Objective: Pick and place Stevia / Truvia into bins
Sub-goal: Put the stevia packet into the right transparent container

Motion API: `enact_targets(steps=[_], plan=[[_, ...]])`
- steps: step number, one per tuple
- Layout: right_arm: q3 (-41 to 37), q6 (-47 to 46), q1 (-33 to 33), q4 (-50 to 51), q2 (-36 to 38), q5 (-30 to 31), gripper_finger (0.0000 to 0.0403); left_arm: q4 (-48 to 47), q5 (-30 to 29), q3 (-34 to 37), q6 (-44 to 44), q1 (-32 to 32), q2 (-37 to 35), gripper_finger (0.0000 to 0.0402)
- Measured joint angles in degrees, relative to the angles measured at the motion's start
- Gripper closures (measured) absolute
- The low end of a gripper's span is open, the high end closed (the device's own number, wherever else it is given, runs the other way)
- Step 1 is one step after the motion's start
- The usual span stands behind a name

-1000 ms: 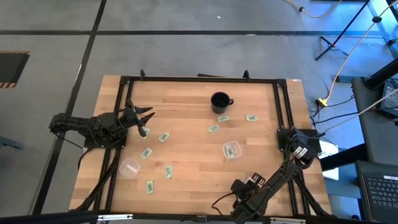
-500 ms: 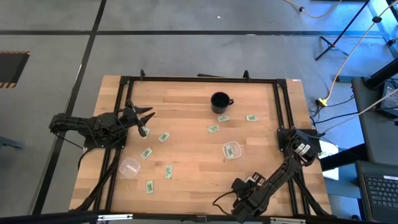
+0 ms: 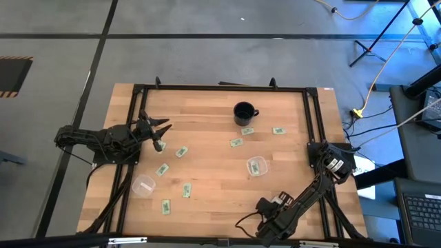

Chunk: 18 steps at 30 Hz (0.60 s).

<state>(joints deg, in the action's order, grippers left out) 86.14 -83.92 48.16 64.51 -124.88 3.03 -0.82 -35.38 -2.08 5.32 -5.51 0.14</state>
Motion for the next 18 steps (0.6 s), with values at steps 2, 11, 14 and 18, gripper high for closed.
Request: enact_targets(steps=[2,11,14,18], plan=[[0.6,0.0,0.0,0.5,-0.2,-0.1,0.0392,0.0,0.0,0.0,0.0,0.0,0.0,0.0286],[12.7,-7.1,0.1,14.6,-1.0,3.4,0.0401,0.0,0.0,0.0,0.0,0.0,0.0,0.0286],[20.1,-7.7,0.0,23.1,-0.9,6.4,0.0401,0.0,0.0,0.0,0.0,0.0,0.0,0.0286],[29.6,-8.9,-0.9,25.7,0.2,14.6,0.0401,0.0,0.0,0.0,0.0,0.0,0.0,0.0286]])
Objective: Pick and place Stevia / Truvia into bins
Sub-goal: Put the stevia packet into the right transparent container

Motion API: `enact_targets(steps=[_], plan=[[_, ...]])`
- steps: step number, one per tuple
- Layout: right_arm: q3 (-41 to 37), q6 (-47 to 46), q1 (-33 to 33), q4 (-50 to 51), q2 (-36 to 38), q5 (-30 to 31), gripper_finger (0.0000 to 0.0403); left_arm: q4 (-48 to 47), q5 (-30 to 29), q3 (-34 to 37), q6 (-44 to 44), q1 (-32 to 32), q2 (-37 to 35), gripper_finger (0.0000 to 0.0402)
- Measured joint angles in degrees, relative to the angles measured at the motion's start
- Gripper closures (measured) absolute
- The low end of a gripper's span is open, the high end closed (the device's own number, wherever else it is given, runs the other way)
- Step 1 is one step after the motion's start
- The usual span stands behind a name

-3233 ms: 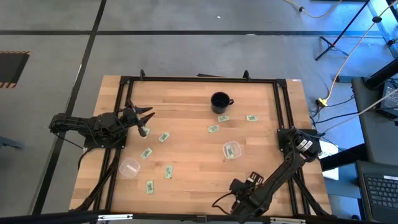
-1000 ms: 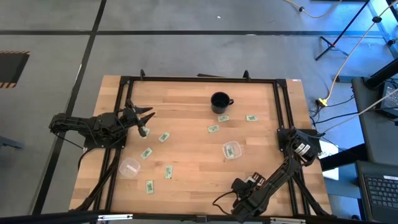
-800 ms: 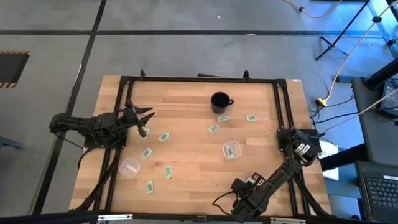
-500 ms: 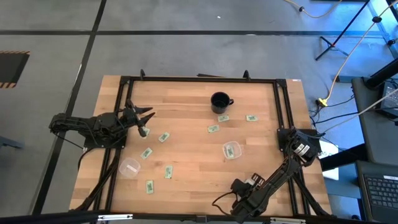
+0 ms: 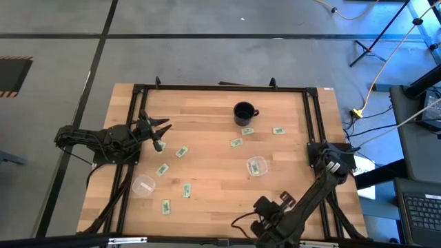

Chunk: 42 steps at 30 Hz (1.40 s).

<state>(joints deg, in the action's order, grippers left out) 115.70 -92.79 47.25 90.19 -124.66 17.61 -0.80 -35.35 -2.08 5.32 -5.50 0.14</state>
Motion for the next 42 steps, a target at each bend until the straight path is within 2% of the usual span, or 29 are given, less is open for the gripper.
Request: enact_targets(steps=[2,7,12,15,23,28,31,38,42], plan=[[3.6,-0.2,-0.9,0.1,0.7,5.2,0.0402,0.0,0.0,0.0,0.0,0.0,0.0,0.0286],[8.3,4.6,-3.9,-0.1,0.8,13.4,0.0402,0.0,0.4,0.0,0.0,0.0,0.0,0.0286],[8.3,8.3,-9.2,-0.2,0.8,13.7,0.0403,0.0,0.4,0.0,0.0,0.0,0.0,0.0286],[8.1,12.6,-12.4,-0.2,1.8,11.2,0.0403,0.1,0.4,0.0,0.0,0.0,0.0,0.0286],[3.6,19.3,-17.0,-0.3,12.8,9.8,0.0403,0.1,0.4,0.0,0.0,0.0,0.0,0.0286],[-9.2,19.6,-20.2,-0.3,23.5,8.9,0.0403,0.1,0.4,0.0,-0.1,0.0,0.0,0.0286],[-20.3,19.8,-23.2,-3.6,31.1,4.8,0.0403,0.1,0.4,0.0,-0.1,0.0,0.0,0.0286],[-45.2,36.0,-29.1,-29.7,48.3,-3.6,0.0403,0.2,0.4,0.0,-0.2,0.0,0.0,0.0286],[-56.7,42.3,-31.6,-38.9,54.2,-6.7,0.0403,0.2,0.4,0.0,-1.2,0.0,0.0,0.0286]])
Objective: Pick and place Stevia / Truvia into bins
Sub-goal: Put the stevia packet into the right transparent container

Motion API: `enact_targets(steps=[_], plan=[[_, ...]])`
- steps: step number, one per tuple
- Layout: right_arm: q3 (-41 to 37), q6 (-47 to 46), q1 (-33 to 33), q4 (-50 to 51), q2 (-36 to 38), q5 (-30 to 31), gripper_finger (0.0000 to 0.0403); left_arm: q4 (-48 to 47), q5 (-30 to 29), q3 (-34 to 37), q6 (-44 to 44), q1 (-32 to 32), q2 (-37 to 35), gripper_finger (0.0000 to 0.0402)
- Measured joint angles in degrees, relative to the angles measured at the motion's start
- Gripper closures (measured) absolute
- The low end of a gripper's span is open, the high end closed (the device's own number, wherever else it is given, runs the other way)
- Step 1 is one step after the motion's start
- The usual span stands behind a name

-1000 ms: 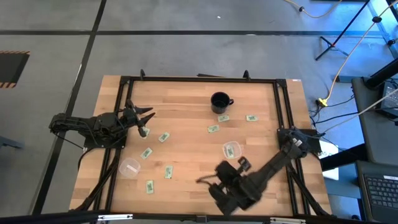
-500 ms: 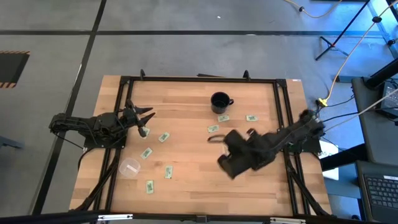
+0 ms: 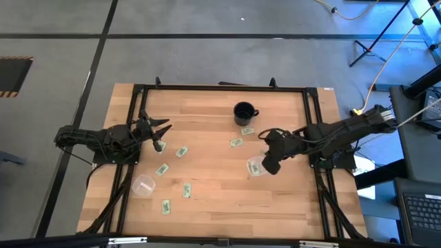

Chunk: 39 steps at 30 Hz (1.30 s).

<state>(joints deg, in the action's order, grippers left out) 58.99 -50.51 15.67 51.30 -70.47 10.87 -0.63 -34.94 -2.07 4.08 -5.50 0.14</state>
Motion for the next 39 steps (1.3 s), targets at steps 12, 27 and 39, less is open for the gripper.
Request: enact_targets(steps=[12,27,39], plan=[[-16.3,3.6,-0.9,-24.3,3.4,-6.9,0.0403,0.9,0.0,0.1,-0.4,0.0,0.0,0.0286],[-17.1,2.6,-0.4,-28.1,1.7,-7.6,0.0403,0.4,0.0,0.1,-0.3,0.0,0.0,0.0286],[-17.1,-2.3,0.4,-28.0,-2.5,-8.0,0.0403,0.4,0.0,0.0,-0.3,0.0,0.0,0.0286]])
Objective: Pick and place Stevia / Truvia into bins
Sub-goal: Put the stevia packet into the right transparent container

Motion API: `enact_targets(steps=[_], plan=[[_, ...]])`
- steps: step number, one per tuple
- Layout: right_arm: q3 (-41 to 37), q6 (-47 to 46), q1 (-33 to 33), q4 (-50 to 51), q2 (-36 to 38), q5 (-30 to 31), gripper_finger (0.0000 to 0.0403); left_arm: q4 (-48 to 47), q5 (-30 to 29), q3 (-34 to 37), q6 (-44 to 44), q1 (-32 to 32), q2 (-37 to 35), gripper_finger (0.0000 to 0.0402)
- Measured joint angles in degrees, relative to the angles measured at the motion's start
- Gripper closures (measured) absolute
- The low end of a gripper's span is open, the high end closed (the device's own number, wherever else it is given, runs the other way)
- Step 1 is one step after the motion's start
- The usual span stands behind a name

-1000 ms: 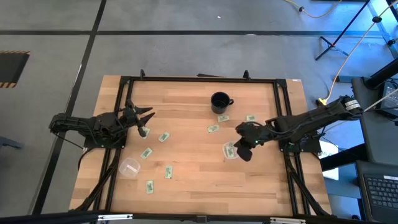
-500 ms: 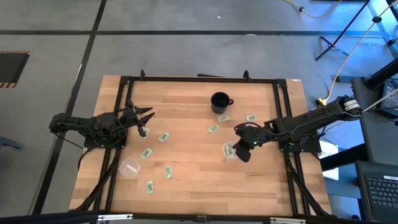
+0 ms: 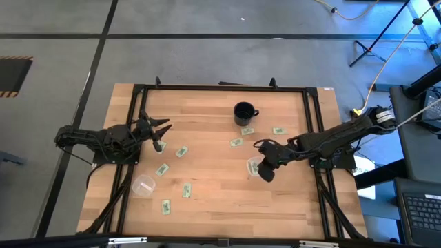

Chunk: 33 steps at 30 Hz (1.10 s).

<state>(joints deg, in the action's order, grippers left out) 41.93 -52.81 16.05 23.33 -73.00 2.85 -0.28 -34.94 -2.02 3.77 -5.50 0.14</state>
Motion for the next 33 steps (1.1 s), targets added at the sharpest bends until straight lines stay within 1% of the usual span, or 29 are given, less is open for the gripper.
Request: enact_targets(steps=[3,11,17,21,33], plan=[[0.0,-1.3,0.0,0.0,-1.6,0.0,0.0403,0.0,0.0,0.0,0.0,0.0,0.0,0.0286],[0.0,-1.0,0.0,-2.7,-4.4,-0.1,0.0403,-0.3,0.0,-0.1,0.0,0.0,0.0,0.0286],[0.0,-2.6,0.0,-2.6,-4.6,-0.1,0.0395,-0.3,0.0,-0.1,-0.2,0.0,0.0,0.0286],[0.0,-5.2,0.0,-2.6,-4.6,-0.1,0.0393,-0.4,0.0,-0.1,-3.2,0.0,0.0,0.0286],[0.0,-5.0,0.0,-1.0,-4.6,-0.1,0.0392,-0.4,0.0,-0.1,-4.1,0.0,0.0,0.0286]])
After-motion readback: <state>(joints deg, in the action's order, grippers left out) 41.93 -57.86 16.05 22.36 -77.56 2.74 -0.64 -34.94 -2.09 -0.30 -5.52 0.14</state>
